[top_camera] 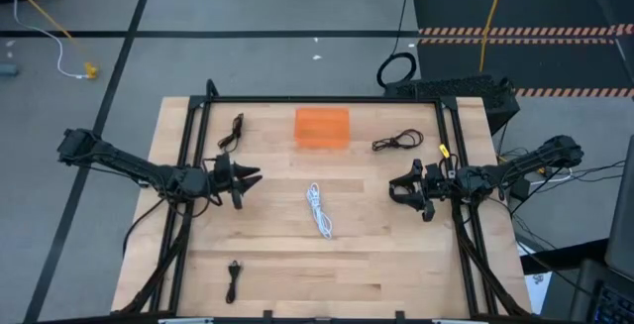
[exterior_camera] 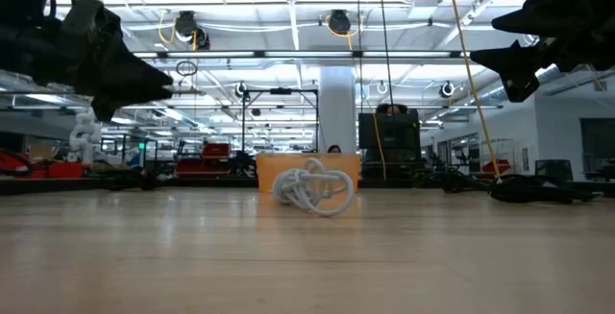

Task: Pick and place USB-C Cables
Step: Put the black charger cable into the orange bin

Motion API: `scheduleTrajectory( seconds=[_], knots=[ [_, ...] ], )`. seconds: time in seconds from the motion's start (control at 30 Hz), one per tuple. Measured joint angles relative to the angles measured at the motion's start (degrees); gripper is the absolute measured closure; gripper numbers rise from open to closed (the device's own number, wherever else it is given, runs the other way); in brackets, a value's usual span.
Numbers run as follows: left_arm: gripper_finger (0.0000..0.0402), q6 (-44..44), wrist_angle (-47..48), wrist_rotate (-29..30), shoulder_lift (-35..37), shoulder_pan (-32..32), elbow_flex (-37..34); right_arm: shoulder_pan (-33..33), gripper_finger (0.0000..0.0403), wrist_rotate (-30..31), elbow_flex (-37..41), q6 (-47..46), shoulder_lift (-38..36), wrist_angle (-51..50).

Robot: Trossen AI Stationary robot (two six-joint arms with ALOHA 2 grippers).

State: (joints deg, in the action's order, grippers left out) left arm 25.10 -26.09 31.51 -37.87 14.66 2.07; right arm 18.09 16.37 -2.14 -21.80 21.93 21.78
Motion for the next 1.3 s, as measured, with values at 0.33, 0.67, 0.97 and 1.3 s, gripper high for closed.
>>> scheduleTrajectory(
  seconds=[0.33,0.67,0.97,1.3],
  knots=[
    [0.0261,-3.5,-3.7,-6.6,-0.2,0.1,4.2,0.0,0.0179,0.0,0.0,0.0,0.0,0.0],
    [0.0261,2.0,18.6,-9.4,-7.6,0.1,17.1,0.0,0.0179,0.0,0.0,0.0,0.0,0.0],
    [0.0261,26.3,26.1,-18.0,-18.3,6.0,18.9,0.0,0.0179,0.0,0.0,0.0,0.0,0.0],
    [0.0261,42.4,21.0,-18.2,-26.7,14.9,19.7,0.0,0.0179,0.0,0.0,0.0,0.0,0.0]
  ],
)
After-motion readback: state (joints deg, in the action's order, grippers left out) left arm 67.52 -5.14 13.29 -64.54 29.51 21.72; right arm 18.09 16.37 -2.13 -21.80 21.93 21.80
